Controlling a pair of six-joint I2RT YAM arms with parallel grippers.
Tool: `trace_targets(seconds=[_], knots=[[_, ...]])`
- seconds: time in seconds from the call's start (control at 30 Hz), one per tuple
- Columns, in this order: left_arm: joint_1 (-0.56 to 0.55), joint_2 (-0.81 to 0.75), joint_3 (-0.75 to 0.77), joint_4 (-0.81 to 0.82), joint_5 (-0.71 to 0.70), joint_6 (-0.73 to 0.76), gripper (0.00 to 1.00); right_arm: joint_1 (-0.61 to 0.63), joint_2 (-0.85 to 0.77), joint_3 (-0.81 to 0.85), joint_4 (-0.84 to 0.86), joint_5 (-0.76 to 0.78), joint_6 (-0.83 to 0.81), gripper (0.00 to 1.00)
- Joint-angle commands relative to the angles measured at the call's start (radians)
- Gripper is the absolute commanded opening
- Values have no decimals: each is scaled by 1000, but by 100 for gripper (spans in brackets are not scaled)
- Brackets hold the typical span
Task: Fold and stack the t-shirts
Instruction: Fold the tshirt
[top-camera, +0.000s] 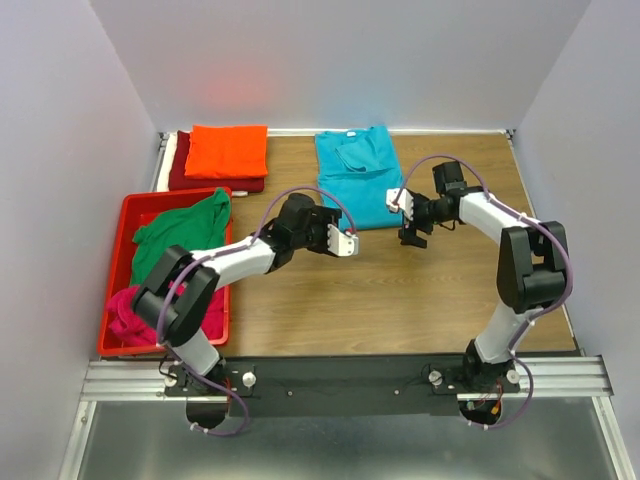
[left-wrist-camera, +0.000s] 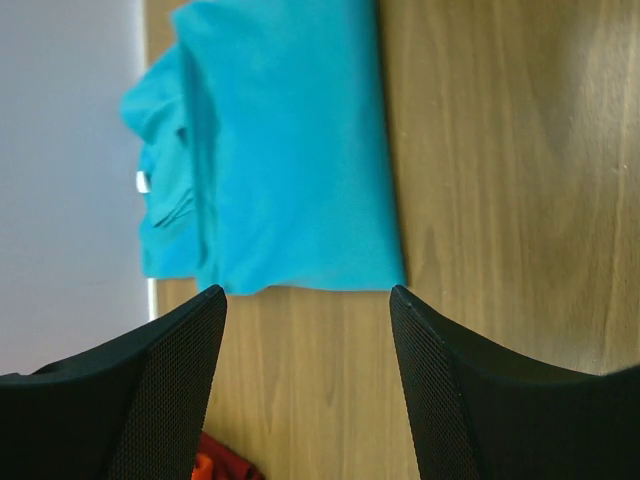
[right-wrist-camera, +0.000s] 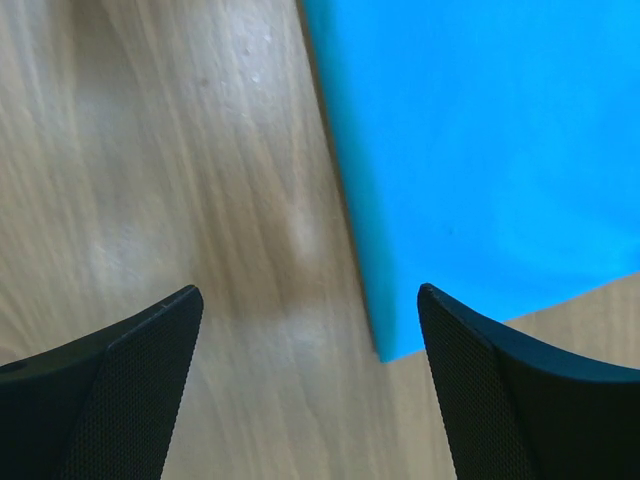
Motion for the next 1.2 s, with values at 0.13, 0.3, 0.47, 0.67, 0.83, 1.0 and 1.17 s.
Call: trace_targets(seconds=[0.13,0.3,0.47,0.67,0.83,1.0,1.17], knots=[[-22,151,128,-78,-29,78,73,12,74,53,96,118,-99,90],[-27,237,195,-150,-49,81,71,25,142,86,125,159,-76,87],[-28,286,231,-194,-75,75,71,31,174,118,147,177,-48,84],[-28,340,234,-205,-112,55,70,40,208,135,161,210,-26,79],[-28,388,282,-225,-147,22,61,46,216,124,162,228,-23,67],[-28,429,330,-257,-168,2,39,49,217,109,161,240,-13,47],[-28,431,342,-271,-147,-11,4,52,197,90,136,227,6,19]])
